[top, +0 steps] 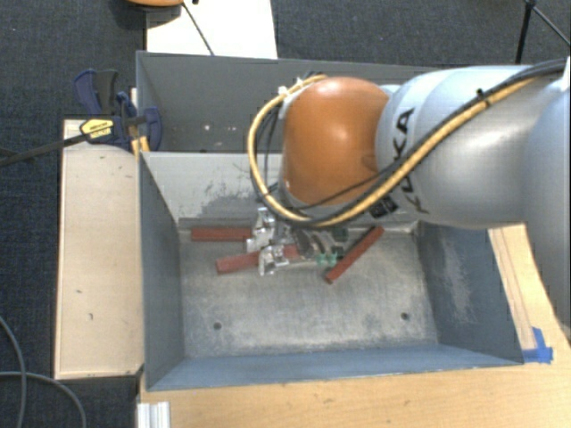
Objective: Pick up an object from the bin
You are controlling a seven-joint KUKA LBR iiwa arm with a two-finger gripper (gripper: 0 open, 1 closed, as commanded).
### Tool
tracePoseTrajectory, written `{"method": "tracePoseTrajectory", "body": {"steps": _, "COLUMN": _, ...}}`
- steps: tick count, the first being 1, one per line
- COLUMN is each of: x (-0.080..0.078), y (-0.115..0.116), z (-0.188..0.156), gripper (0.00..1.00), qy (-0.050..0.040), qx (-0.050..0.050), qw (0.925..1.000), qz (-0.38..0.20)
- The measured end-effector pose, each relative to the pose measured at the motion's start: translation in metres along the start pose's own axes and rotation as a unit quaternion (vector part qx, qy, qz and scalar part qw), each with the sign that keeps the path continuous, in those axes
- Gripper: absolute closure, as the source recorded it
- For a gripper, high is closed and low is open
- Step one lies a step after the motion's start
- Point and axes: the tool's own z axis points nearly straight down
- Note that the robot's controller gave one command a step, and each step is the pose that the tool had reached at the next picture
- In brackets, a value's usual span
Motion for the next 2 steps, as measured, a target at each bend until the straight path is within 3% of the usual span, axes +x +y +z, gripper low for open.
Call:
{"method": "tracePoseTrajectory", "body": {"steps": 1, "x": 0.000, "y": 0.000, "z": 0.000, "gripper": 1.00, "qy": 0.0002, "qx": 0.000, "qw": 1.0000, "qz": 0.001}}
{"method": "tracePoseTrajectory", "body": {"steps": 2, "x": -0.009, "y": -0.005, "z": -0.054, "gripper": 1.00, "qy": 0.0022, "qx": 0.000, "qw": 1.0000, "qz": -0.005}}
